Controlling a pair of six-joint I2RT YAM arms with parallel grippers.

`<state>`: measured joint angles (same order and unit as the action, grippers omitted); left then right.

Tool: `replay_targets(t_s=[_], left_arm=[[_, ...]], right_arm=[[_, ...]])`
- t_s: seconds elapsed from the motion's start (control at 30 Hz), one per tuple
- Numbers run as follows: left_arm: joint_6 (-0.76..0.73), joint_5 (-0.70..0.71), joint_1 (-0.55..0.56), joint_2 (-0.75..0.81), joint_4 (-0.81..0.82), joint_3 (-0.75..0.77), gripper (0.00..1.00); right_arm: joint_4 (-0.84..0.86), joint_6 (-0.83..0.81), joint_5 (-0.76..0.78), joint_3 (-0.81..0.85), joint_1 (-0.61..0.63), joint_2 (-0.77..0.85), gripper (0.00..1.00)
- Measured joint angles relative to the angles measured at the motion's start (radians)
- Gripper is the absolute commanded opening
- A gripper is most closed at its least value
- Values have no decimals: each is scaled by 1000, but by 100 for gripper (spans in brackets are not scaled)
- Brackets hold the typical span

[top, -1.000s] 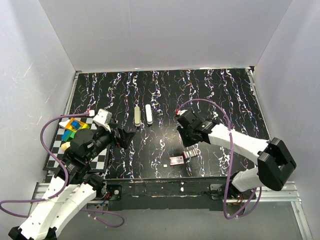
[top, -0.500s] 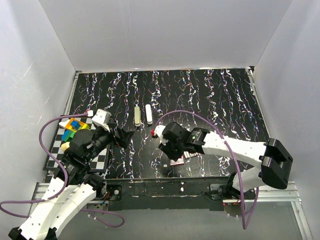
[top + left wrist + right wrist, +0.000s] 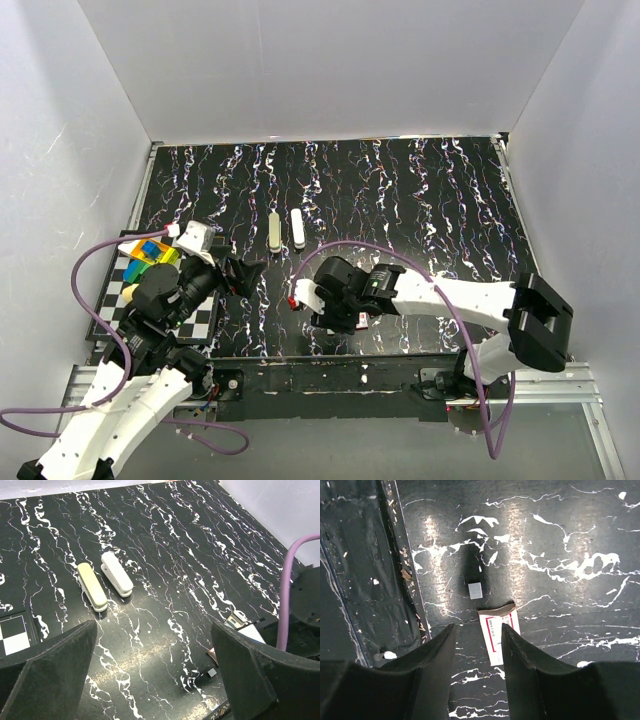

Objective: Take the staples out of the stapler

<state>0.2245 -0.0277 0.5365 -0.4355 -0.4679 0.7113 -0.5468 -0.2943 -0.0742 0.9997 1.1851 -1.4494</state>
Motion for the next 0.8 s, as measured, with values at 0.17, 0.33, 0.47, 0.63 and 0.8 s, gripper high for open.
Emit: replay_targets(t_s=[0.17,0.33,0.47,0.63,0.8], left_arm=[[0,2,0,14,0,0,98],[0,2,0,21,-2,0,98],[0,2,-1,21,-3,0,98],[0,2,-1,21,-4,0,98],[0,2,-3,25,-4,0,98]], right_arm=[[3,-66,-31,0,5,-45,49],[25,-116,-61,-2,16,-56,49],[39,-146,-77,-2,23,-85,49],[50,-173,-90,-3,30,-133,49],[50,-195,-90,-3,33,-176,49]])
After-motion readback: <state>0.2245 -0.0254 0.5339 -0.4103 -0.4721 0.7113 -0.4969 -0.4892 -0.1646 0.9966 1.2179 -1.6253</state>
